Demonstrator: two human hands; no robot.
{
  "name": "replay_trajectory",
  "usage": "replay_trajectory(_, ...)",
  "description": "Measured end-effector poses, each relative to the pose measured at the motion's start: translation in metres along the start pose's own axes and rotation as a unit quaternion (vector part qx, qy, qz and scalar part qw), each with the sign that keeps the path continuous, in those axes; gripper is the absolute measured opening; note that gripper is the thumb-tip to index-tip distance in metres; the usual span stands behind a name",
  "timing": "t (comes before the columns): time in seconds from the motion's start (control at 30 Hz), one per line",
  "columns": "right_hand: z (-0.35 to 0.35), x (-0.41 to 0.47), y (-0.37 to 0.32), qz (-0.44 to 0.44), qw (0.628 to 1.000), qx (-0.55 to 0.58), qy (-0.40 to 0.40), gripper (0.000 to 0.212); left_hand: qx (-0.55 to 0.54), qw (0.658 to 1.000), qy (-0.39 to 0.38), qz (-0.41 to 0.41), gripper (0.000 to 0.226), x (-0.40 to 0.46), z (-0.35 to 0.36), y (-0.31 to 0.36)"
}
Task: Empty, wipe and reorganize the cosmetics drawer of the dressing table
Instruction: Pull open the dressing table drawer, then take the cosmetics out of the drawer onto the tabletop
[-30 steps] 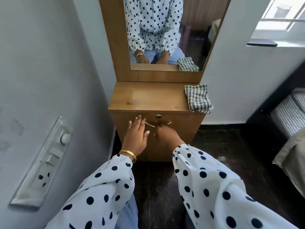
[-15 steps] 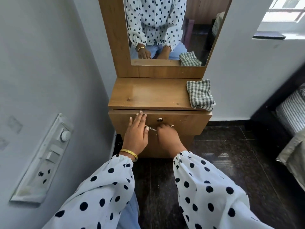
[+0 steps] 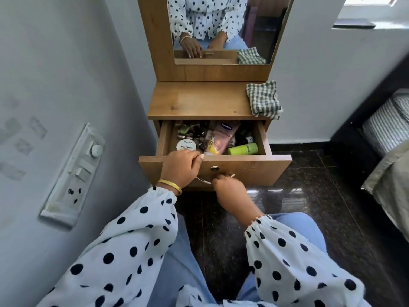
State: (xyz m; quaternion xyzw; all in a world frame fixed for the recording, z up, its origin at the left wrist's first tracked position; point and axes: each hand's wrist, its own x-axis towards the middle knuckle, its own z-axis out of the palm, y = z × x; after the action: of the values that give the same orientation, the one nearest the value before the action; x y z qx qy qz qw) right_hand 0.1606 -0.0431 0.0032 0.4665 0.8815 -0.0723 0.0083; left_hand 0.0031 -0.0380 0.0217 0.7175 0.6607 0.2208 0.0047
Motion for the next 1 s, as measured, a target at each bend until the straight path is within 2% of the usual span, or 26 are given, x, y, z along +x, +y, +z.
replay_trajectory(0.07, -0.011, -0.01, -0.004, -0.011, 0.999, 0.033, 0.024, 0.018, -0.004, 1.0, -0.009, -0.013, 0.041, -0.009, -0.007, 0.002)
replay_trajectory(0.13, -0.022, -0.017, -0.006, -0.034, 0.991, 0.058, 0.114, 0.007, -0.008, 0.998, -0.046, -0.041, 0.034, -0.013, -0.013, 0.005)
replay_trajectory(0.23, -0.033, -0.019, -0.002, -0.039, 0.979, 0.054, 0.194, 0.014, -0.013, 0.985, -0.148, -0.092, 0.035, -0.01, -0.024, 0.007)
replay_trajectory(0.3, -0.044, -0.017, 0.0, -0.023, 0.985, 0.057, 0.164, 0.02, -0.046, 0.969, -0.207, -0.125, 0.036, -0.009, -0.029, 0.007)
replay_trajectory(0.43, -0.051, -0.018, 0.005, 0.035, 0.995, 0.088, 0.019, 0.029, -0.116, 0.945, -0.263, -0.156, 0.037, -0.012, -0.04, 0.009)
replay_trajectory(0.63, -0.065, -0.024, 0.009, 0.029, 0.987, 0.133, -0.082, 0.024, -0.179, 0.906, -0.339, -0.18, 0.037, -0.028, -0.046, 0.014)
replay_trajectory(1.0, -0.064, -0.018, 0.015, 0.016, 0.983, 0.141, -0.118, 0.025, -0.182, 0.888, -0.373, -0.2, 0.034, -0.024, -0.049, 0.017)
